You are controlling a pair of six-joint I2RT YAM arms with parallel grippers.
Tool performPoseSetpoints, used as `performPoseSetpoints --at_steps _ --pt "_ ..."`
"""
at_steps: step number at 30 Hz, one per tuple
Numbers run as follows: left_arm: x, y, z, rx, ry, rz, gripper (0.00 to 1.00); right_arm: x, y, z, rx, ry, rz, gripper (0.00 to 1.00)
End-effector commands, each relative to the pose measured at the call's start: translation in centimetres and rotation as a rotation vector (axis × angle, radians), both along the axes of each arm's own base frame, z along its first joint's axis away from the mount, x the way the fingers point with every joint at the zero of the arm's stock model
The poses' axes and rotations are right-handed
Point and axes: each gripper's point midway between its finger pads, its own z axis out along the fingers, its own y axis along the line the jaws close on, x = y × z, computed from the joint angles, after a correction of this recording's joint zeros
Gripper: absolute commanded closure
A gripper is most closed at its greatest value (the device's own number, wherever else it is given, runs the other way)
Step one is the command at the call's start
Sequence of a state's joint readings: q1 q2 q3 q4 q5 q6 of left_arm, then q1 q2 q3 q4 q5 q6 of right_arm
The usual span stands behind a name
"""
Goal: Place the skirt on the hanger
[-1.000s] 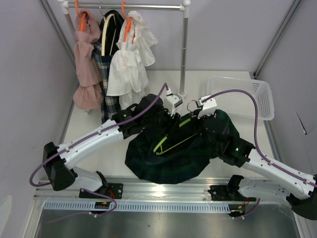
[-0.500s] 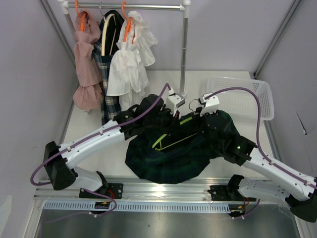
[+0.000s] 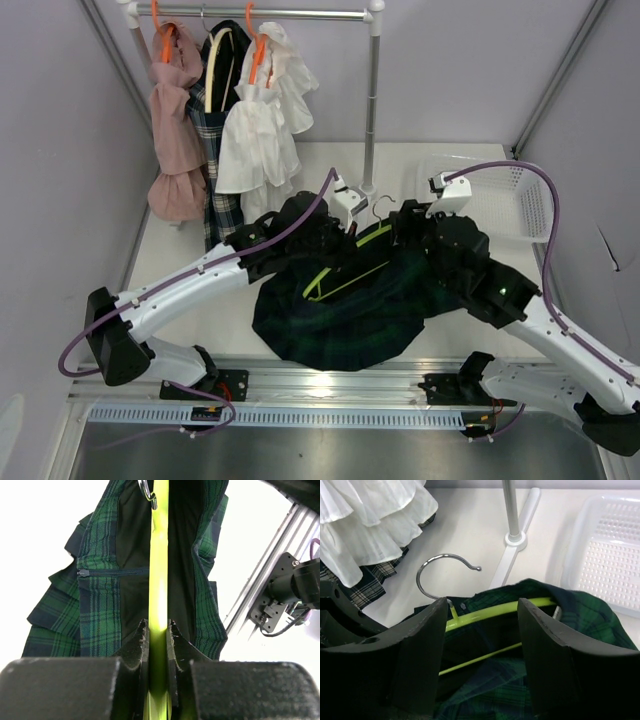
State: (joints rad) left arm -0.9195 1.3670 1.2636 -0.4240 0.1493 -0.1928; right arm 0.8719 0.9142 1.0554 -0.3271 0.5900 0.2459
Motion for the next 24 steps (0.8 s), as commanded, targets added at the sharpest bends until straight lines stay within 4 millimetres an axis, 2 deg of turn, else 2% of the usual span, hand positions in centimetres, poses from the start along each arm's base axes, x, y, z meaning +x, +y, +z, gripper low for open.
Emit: performPoseSetpoints --at_steps 1,3,5,6,8,9,12,13,20,24 --pt "0.9 0.2 4.9 -0.108 -0.097 0.036 1.00 -0.2 -2.6 2.0 0.030 -0.005 -0.100 0.39" --pt "0.9 0.2 5.2 -0.115 -0.103 0.039 1.00 0.1 -4.0 1.7 0.019 0.017 -0.157 0.44" --pt "0.8 0.4 5.4 -0.118 -0.107 0.037 1.00 0.2 -5.1 0.6 -0.010 0.054 -0.186 0.47" --pt "0.8 0.4 5.3 -0.115 -0.106 0.038 1.00 0.6 -6.2 -0.2 -0.021 0.082 -0.222 0.48" --pt "0.8 0.5 5.5 -0.119 -0.112 0.037 1.00 1.1 -6.2 -1.6 -0.032 0.129 -0.207 0.49" --pt "0.7 0.5 5.4 -0.118 -0.110 0.034 1.00 1.5 -6.8 -2.2 -0.040 0.146 -0.221 0.48" --pt "0.6 0.4 5.5 -0.127 -0.108 0.027 1.00 2.6 -6.8 -3.6 -0.054 0.185 -0.203 0.46" --pt "0.5 0.3 5.4 -0.130 -0.109 0.021 1.00 3.1 -6.3 -4.5 -0.058 0.211 -0.178 0.46" --pt "0.4 0.2 5.4 -0.136 -0.110 0.011 1.00 4.8 -5.2 -5.0 -0.070 0.238 -0.144 0.44" --pt "0.5 0.2 5.7 -0.141 -0.116 0.009 1.00 4.9 -5.3 -6.0 -0.094 0.268 -0.153 0.48"
